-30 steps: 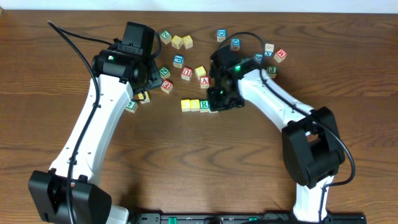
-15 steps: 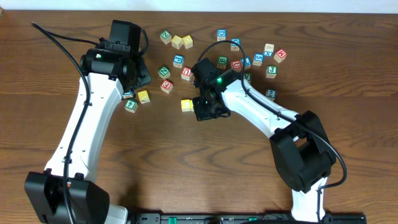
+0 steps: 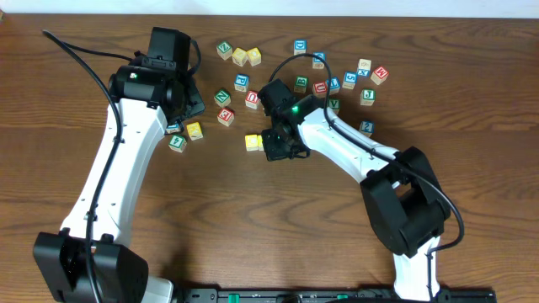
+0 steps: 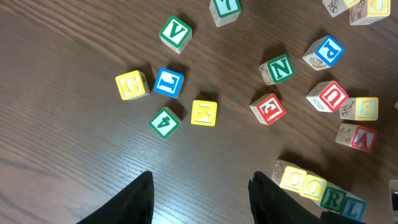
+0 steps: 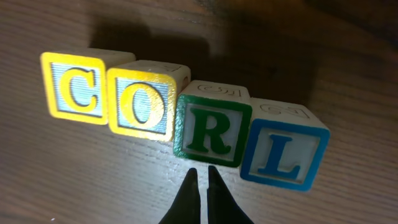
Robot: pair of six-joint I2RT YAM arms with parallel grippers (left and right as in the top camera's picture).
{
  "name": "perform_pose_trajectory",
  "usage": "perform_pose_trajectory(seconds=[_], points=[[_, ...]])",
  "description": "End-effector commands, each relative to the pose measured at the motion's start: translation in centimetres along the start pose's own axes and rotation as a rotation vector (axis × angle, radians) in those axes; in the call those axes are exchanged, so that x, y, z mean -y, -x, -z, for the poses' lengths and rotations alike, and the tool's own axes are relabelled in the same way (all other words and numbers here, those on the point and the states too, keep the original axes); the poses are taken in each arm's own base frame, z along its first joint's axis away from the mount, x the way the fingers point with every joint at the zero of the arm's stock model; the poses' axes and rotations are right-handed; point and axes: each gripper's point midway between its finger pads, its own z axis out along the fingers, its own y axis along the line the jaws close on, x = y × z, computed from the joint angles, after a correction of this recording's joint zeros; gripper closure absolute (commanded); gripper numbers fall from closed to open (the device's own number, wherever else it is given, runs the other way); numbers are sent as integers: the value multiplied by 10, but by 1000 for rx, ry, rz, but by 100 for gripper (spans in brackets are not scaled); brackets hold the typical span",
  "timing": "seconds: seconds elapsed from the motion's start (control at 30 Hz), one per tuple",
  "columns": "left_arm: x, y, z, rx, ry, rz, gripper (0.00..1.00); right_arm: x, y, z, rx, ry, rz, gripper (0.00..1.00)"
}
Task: Spell out CORL
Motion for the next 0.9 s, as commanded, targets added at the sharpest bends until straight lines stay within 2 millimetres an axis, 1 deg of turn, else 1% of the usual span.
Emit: perform_pose_trajectory(seconds=[0.0,0.3,0.57,0.6,0.7,0.77,0.87], points=[[-5,-2,-5,-6,28,-9,51,4,-5,-10,-14,-31,-21,99],[-5,-2,-5,-6,28,-9,51,4,0,-11,3,-28,-28,99],[-5,-2,-5,-6,28,-9,51,4,-1,-11,-2,-25,-28,99],[-5,-2,-5,-6,28,-8,51,3,-1,-10,-6,-21,-28,99],[-5,-2,-5,-6,28,-9,51,1,-3,4,-6,-14,-27,99],[-5,-2,-5,-6,28,-8,51,0,-8,11,-18,-20,-23,99],[-5,-2,-5,-6,28,-9,51,11,-17,10,-47,-73,-28,99]])
